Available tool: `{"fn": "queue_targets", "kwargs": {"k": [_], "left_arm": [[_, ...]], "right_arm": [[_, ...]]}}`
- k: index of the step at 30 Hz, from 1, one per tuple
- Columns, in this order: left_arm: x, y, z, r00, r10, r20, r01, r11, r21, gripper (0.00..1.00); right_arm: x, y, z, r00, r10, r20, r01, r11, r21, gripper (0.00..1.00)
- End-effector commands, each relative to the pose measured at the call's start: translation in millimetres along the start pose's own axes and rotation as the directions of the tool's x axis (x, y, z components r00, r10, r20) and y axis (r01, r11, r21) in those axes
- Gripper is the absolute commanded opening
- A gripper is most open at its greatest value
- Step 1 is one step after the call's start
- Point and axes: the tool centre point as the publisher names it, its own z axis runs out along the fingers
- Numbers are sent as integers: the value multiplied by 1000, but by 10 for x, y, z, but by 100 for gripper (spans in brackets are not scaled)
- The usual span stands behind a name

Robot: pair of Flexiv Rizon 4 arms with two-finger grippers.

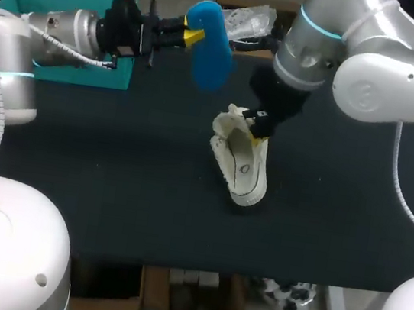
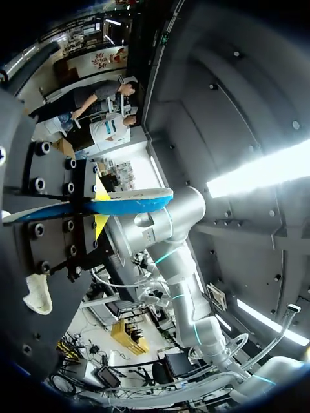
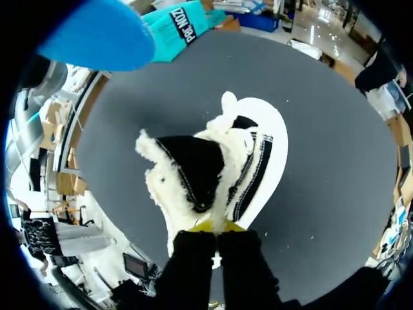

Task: Open the shoe tongue, take the insole out of the shoe, put the insole back into the shoe, and pack the shoe into the shoebox

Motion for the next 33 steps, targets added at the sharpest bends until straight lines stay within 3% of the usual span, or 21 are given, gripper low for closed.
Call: {"fn": "queue_targets", "kwargs": {"k": [1,11,24,25,26,27,33], "left_arm": [[-340,184,157,976,14,-219,35,976,216,0],[-474,312,80,971,1,-240,53,975,217,0],[-363,283,-246,978,-12,-207,52,980,191,0],[-349,274,-255,979,-12,-205,52,980,191,0],[-333,266,-263,979,-12,-204,52,980,190,0],[-315,256,-267,979,-13,-203,53,980,193,0],[-132,193,-188,978,-31,-206,73,977,199,0]], "right_arm": [[36,-94,27,997,77,-9,-77,967,-243,0],[-91,-31,315,993,87,-77,-105,956,-273,0],[-257,119,312,992,32,-120,-58,973,-222,0],[-262,119,317,992,33,-120,-59,974,-221,23],[-267,115,319,992,33,-122,-59,974,-219,73],[-270,108,317,992,33,-124,-59,975,-213,100],[-292,-9,184,993,35,-116,-58,978,-201,100]]}}
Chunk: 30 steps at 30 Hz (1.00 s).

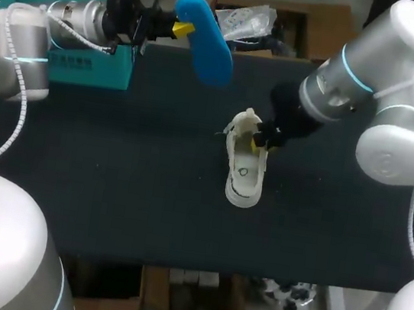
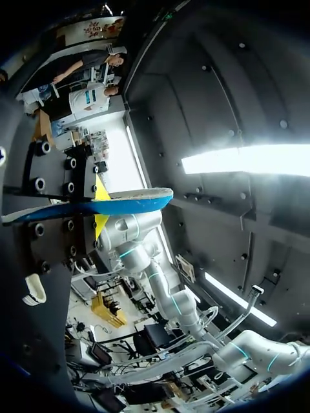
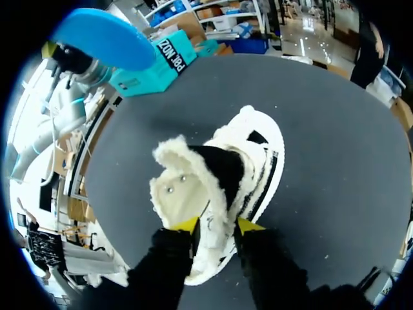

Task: Open the shoe tongue, take the insole out of the shoe, put the insole back into the shoe, and pack the shoe into the shoebox

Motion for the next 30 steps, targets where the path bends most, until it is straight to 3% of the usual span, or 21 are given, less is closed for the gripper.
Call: {"fn": "queue_targets", "kwargs": {"k": [1,10,19,27,30], "left_arm": [[151,-32,135,1000,-5,19,5,1000,-15,0],[637,-200,324,994,-61,96,70,993,-90,0],[1233,-294,446,959,-229,165,250,961,-116,0],[1642,-447,578,936,-279,217,318,933,-172,0],[1756,-469,592,925,-292,242,339,923,-182,0]], "right_arm": [[-15,-51,-190,1000,-1,4,1,1000,16,100],[-172,-299,-558,999,-30,26,30,1000,6,100],[-172,-299,-558,999,-30,26,30,1000,6,100],[-172,-299,-558,999,-30,26,30,1000,6,100],[-175,-376,-620,995,63,-74,-62,998,18,100]]}}
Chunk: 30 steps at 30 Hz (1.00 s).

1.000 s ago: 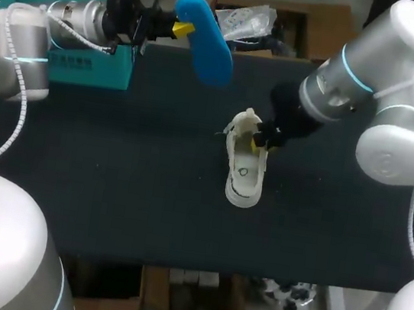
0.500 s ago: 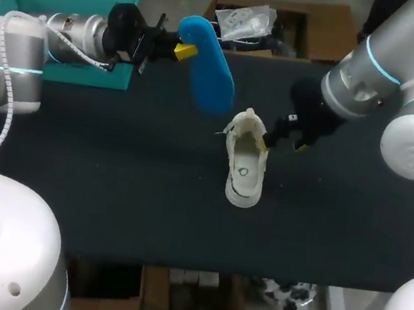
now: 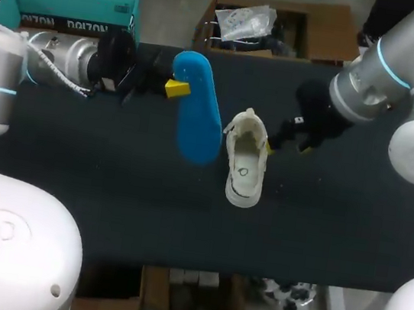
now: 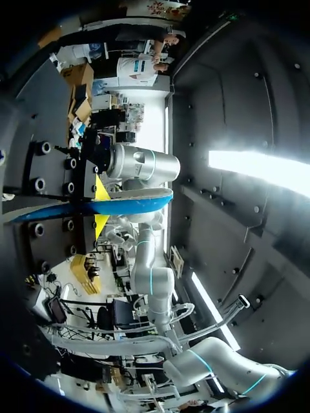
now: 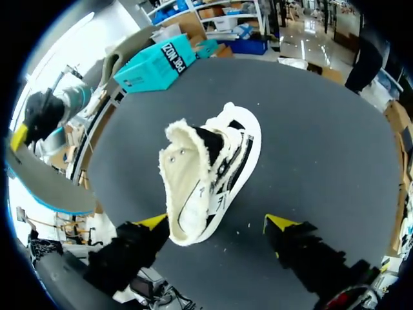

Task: Open the shoe tongue, take the insole out of the shoe, put the insole back into the shoe, and pack the shoe into the shoebox

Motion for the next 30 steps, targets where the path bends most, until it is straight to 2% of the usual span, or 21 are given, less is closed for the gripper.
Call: {"fn": "queue_targets", "kwargs": {"k": [1,4,6,9,10,21,22,23,24,26,27,30], "left_arm": [[206,-49,42,953,-5,304,28,997,-72,0],[281,-36,21,947,-18,320,40,997,-62,0],[316,-23,8,942,-26,333,47,997,-54,0],[364,6,7,941,-40,336,58,997,-43,0],[382,12,9,941,-43,335,59,997,-40,0],[371,81,21,945,-107,308,113,994,-2,0],[365,88,23,945,-114,308,119,993,3,0],[337,107,23,943,-120,309,124,992,5,0],[318,117,23,942,-125,310,130,992,5,0],[298,121,21,940,-136,313,141,990,7,0],[280,124,19,939,-139,314,144,990,8,0],[229,126,19,938,-148,314,151,988,15,0]], "right_arm": [[-40,-97,-94,986,114,-123,-112,993,25,100],[6,-185,-195,953,249,-173,-239,968,76,100],[40,-250,-262,906,354,-233,-335,935,120,100],[167,-312,-352,858,436,-270,-387,896,218,100],[255,-324,-405,868,414,-275,-368,907,204,100],[255,-324,-405,868,414,-275,-368,907,204,100],[267,-303,-397,860,418,-293,-364,904,223,100],[294,-276,-391,830,471,-298,-406,877,256,100],[314,-268,-386,823,481,-302,-407,870,277,100],[343,-265,-405,765,549,-338,-448,829,334,100],[374,-273,-408,757,556,-345,-447,824,348,100],[451,-312,-431,680,630,-376,-490,772,405,100]]}}
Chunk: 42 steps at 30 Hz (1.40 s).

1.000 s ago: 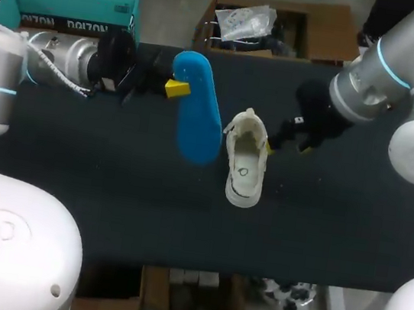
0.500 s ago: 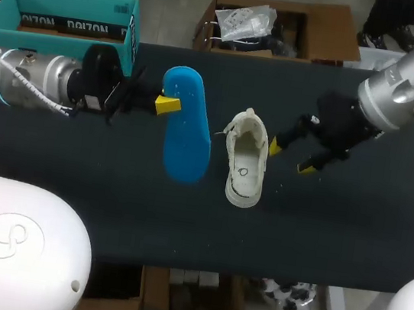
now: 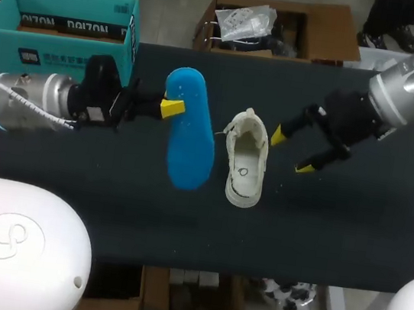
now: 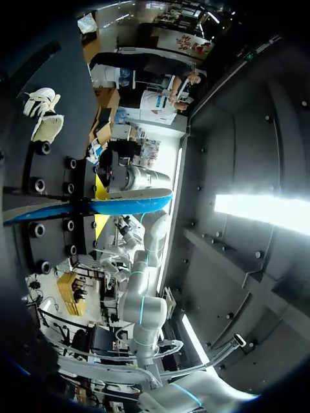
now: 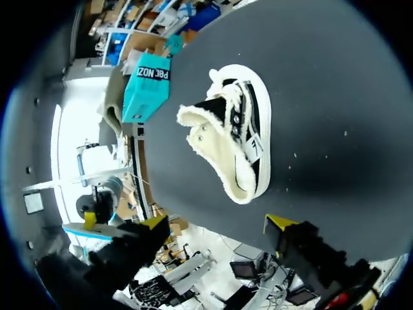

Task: Open the shoe tongue, take the insole out of the shoe, put the insole back into the shoe, and pack the shoe into the shoebox

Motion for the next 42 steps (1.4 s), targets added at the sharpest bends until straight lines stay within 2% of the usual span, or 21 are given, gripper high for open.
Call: {"fn": "queue_targets", "kwargs": {"k": [1,3,6,8,17,19,21,22,24,25,26,27,28,42], "left_arm": [[-52,-2,45,1000,-7,15,7,1000,3,0],[-84,-2,65,1000,-10,15,10,1000,5,0],[-148,2,121,1000,-29,5,29,1000,0,0],[-179,1,147,999,-46,-16,46,999,2,0],[-179,1,147,999,-46,-16,46,999,2,0],[-179,1,147,999,-46,-16,46,999,2,0],[-179,1,147,999,-46,-16,46,999,2,0],[-179,1,147,999,-46,-16,46,999,2,0],[-179,1,147,999,-46,-16,46,999,2,0],[-179,1,147,999,-46,-16,46,999,2,0],[-179,1,147,999,-46,-16,46,999,2,0],[-179,1,147,999,-46,-16,46,999,2,0],[-179,1,147,999,-46,-16,46,999,2,0],[-179,1,147,999,-46,-16,46,999,2,0]], "right_arm": [[-3,-7,-24,991,102,-90,-91,989,117,100],[10,-49,-24,978,165,-130,-147,980,137,100],[17,-133,-42,960,246,-133,-227,963,142,100],[17,-133,-42,960,246,-133,-227,963,142,100],[17,-133,-42,960,246,-133,-227,963,142,100],[53,-55,-11,924,361,-127,-330,920,212,100],[79,-31,-11,861,492,-131,-447,853,270,100],[96,-39,-11,825,548,-137,-498,821,281,100],[106,-64,-41,715,678,-169,-606,722,333,100],[127,-97,-60,679,707,-197,-633,700,331,100],[144,-127,-80,632,746,-207,-670,661,338,100],[159,-163,-83,596,778,-200,-693,624,363,100],[196,-217,-75,579,794,-187,-705,602,375,100],[196,-217,-75,579,794,-187,-705,602,375,100]]}}
